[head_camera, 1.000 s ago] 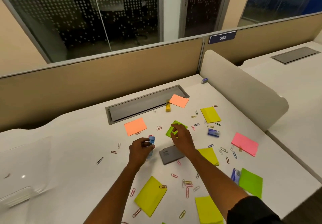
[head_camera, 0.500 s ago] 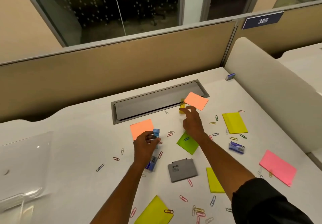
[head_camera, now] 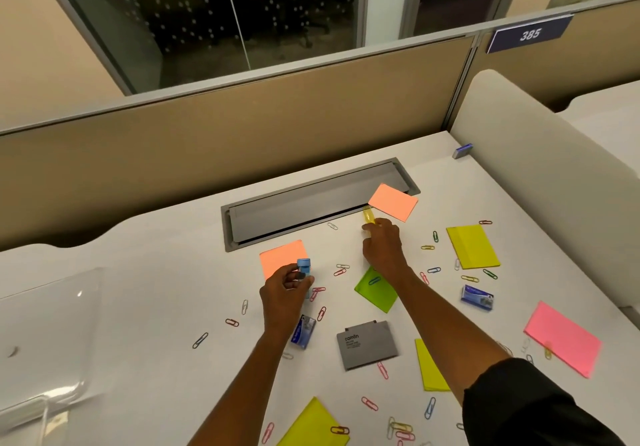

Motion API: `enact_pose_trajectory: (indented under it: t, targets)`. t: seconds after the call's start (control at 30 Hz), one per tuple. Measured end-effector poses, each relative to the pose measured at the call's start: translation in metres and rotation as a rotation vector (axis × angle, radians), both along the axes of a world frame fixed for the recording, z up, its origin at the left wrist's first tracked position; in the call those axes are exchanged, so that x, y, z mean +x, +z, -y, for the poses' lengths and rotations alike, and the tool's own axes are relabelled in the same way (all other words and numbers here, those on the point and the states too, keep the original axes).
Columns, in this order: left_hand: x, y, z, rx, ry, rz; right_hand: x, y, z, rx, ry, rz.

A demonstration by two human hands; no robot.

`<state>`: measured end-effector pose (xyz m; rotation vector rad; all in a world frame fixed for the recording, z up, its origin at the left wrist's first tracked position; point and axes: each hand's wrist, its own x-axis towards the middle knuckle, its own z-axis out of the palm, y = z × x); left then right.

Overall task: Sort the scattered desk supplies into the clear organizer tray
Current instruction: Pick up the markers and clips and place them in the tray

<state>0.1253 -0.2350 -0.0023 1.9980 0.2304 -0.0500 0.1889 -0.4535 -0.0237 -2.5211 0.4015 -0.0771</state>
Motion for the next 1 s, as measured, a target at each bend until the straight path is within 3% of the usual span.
enact_pose_trajectory:
  t: [0.13,0.37,0.5,0.87,1.0]
  targets:
    - [-0.019,0.008,0.001,-0.015,-0.021,0.031,-0.022,0.014,0.001,0.106,-0.048,0.046]
    - [-0.053,0.031,0.000,-0.049,-0.069,0.109,-0.068,0.052,-0.012,0.136,0.051,0.168]
    - [-0.073,0.036,-0.014,-0.060,-0.068,0.116,-0.092,0.074,-0.036,0.181,0.081,0.122]
    - [-0.120,0.049,-0.103,-0.015,-0.020,0.158,-0.140,0.084,-0.132,0.406,0.119,0.150]
    - [-0.131,0.061,-0.152,-0.001,-0.006,0.197,-0.154,0.091,-0.180,0.578,0.076,0.154]
